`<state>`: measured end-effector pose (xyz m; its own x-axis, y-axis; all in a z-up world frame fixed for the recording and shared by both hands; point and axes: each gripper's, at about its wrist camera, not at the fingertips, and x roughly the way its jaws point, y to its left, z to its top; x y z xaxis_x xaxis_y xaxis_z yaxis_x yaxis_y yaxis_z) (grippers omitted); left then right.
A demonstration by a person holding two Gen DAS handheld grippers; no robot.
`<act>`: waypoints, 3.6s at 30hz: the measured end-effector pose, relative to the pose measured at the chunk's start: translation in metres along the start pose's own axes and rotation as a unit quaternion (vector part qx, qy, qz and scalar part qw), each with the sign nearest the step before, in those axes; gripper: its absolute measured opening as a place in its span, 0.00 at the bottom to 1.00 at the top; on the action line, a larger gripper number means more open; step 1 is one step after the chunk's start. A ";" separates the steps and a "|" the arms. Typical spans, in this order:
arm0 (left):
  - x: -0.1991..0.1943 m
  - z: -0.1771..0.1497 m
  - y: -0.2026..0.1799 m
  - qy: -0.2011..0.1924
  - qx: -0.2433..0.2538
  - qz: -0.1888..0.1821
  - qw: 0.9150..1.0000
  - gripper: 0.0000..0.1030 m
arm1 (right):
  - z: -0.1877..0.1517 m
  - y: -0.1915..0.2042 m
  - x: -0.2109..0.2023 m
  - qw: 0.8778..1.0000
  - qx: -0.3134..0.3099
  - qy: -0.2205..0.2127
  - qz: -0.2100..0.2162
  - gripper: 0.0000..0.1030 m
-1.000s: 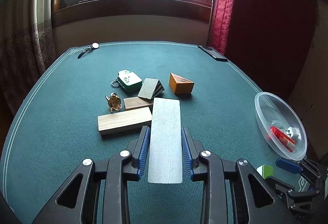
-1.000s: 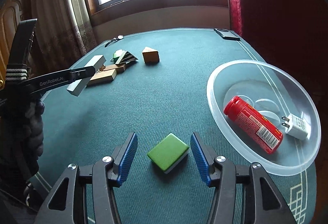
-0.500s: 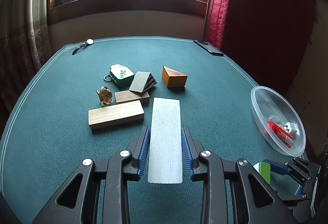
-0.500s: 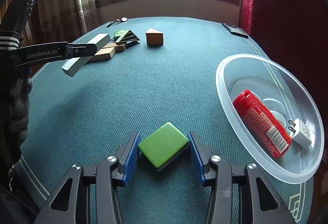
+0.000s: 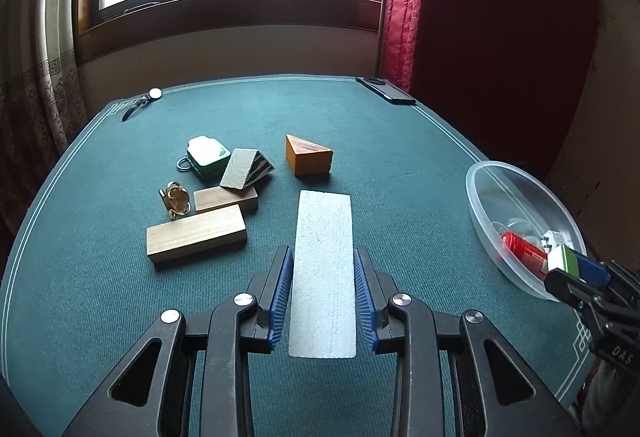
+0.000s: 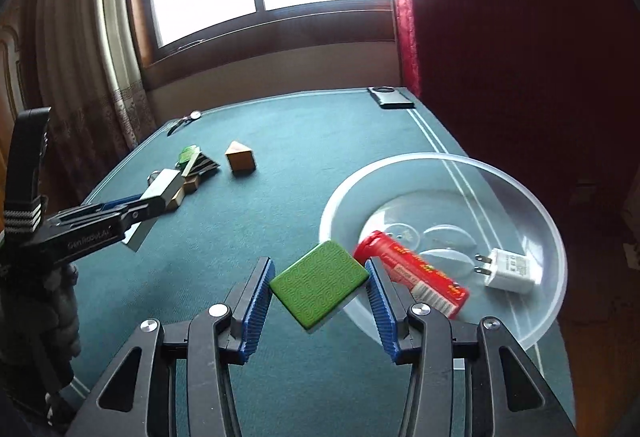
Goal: Organize rigid objects
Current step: 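Lower the mahjong tile into the bowl and open the right gripper, then carry the white block into the bowl and open the left gripper, then move the open left gripper to the light wooden block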
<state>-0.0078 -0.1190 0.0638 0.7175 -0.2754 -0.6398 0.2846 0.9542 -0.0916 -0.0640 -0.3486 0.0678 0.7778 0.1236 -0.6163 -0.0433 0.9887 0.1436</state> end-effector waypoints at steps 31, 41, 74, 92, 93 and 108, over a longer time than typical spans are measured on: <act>0.049 0.045 -0.131 0.027 0.103 -0.122 0.987 0.31 | -0.005 -0.091 -0.012 0.978 0.154 -0.049 -0.131 0.62; 0.072 0.053 -0.161 0.032 0.113 -0.162 0.980 0.32 | -0.007 -0.090 -0.013 0.979 0.152 -0.050 -0.128 0.62; 0.073 0.045 -0.115 0.018 0.075 -0.077 0.994 0.65 | -0.014 -0.070 -0.003 0.983 0.114 -0.035 -0.143 0.75; 0.047 0.039 -0.067 -0.014 0.056 -0.027 0.998 0.67 | -0.016 -0.034 0.002 0.987 0.078 -0.028 -0.135 0.75; 0.046 0.038 -0.065 -0.015 0.056 -0.025 0.998 0.68 | -0.016 -0.032 0.002 0.988 0.076 -0.028 -0.135 0.75; 0.035 0.032 -0.024 -0.017 0.027 0.004 0.999 0.76 | -0.007 0.004 0.008 0.993 0.043 -0.027 -0.108 0.77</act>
<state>0.0311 -0.1552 0.0684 0.7410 -0.2729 -0.6135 0.3128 0.9488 -0.0442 -0.0626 -0.3427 0.0583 0.7953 -0.0968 -0.5984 0.1798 0.9804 0.0804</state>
